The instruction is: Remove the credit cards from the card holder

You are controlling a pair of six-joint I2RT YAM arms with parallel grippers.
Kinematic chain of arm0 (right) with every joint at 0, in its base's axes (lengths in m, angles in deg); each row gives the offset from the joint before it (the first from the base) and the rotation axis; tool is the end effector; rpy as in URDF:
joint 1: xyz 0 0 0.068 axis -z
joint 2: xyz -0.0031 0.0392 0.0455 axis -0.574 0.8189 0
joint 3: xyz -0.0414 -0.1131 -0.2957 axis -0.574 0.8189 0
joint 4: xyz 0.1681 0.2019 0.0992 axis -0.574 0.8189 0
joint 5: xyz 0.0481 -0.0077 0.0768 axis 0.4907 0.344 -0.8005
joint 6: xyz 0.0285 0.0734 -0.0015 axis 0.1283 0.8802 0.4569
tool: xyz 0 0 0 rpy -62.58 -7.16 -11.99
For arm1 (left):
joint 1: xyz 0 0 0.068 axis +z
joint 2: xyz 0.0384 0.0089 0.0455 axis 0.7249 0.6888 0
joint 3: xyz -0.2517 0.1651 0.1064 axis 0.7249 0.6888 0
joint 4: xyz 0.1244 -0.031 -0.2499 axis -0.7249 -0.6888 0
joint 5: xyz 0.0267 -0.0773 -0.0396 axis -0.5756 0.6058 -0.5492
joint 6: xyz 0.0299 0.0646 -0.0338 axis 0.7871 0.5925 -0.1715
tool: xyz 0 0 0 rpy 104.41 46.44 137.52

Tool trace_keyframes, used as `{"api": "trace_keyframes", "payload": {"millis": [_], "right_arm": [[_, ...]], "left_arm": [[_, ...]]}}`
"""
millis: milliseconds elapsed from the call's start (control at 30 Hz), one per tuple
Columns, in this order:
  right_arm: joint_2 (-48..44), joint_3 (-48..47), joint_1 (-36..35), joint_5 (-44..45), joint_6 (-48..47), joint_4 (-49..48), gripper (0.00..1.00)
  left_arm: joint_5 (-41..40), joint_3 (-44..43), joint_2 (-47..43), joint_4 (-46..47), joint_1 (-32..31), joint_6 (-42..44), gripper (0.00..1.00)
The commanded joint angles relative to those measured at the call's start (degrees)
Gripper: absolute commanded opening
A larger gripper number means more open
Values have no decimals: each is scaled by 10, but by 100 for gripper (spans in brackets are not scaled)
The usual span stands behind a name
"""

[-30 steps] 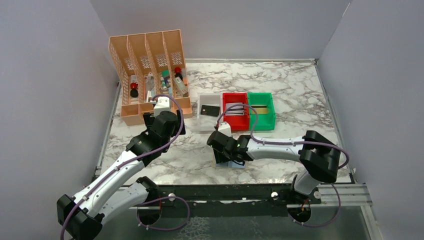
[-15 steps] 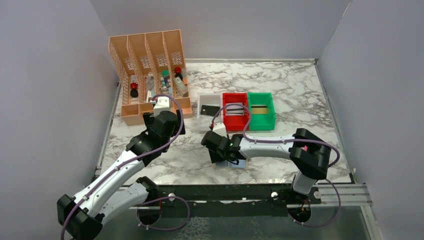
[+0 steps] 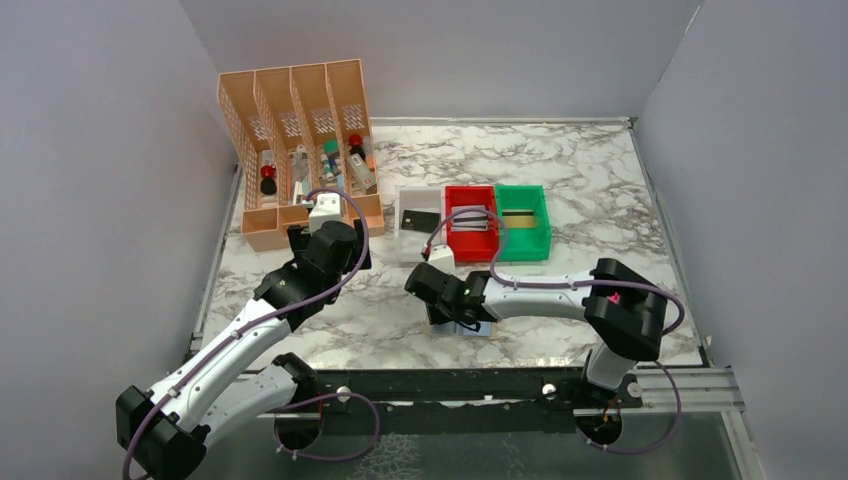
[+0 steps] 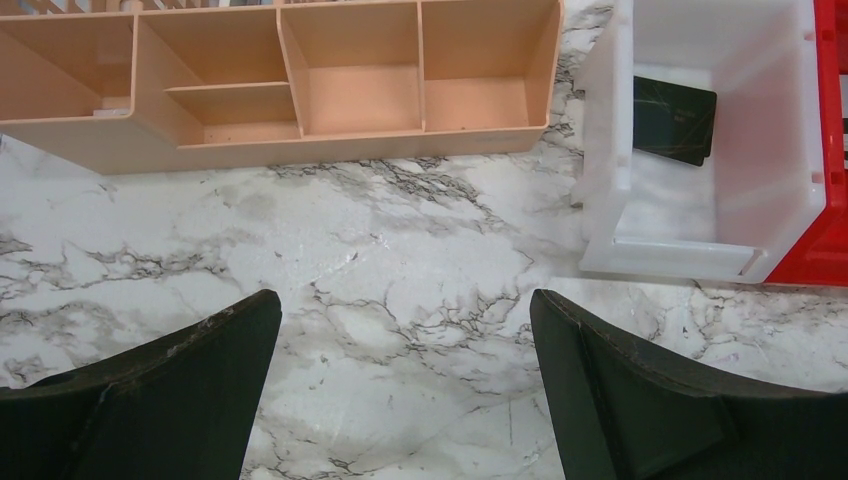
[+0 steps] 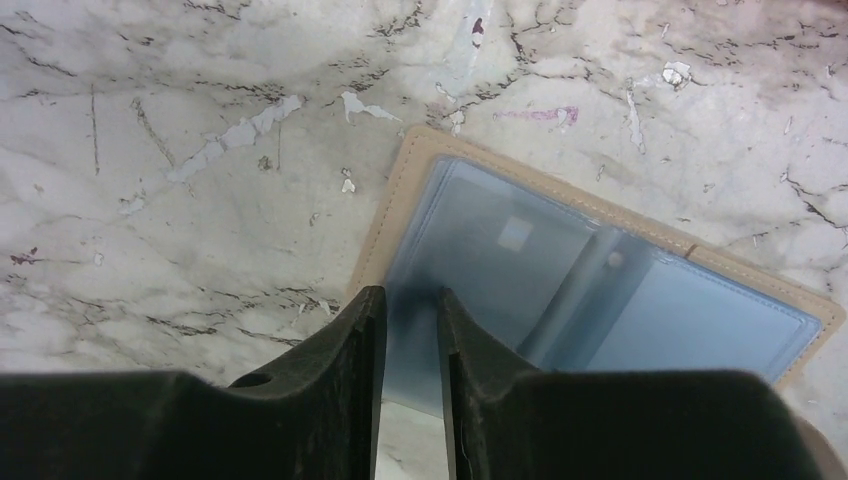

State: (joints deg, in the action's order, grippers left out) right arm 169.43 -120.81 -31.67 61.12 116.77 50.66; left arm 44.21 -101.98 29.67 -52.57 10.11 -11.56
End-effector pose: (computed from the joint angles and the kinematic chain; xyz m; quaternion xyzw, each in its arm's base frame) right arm 0.1678 0.3289 0.1760 -0.1412 0.9458 0.0943 0.2769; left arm 0.1778 -0.0838 0.2999 -0.0454 0.8645 0.0066 0.5006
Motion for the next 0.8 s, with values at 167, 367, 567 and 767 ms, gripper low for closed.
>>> {"api": "trace_keyframes", "payload": {"millis": [167,367,567,767], "right_arm": [[-37,9,-3,21,9,14,14],[-66,17,-3,42,12,28,8],[-84,26,-4,71,35,74,8],[-83,25,-4,58,19,61,28]], "left_arm": [[7,3,-1,-3,4,-1,99],[9,2,0,-2,5,0,99],[10,3,0,-3,5,-1,99],[12,2,1,-3,6,-1,99]]}}
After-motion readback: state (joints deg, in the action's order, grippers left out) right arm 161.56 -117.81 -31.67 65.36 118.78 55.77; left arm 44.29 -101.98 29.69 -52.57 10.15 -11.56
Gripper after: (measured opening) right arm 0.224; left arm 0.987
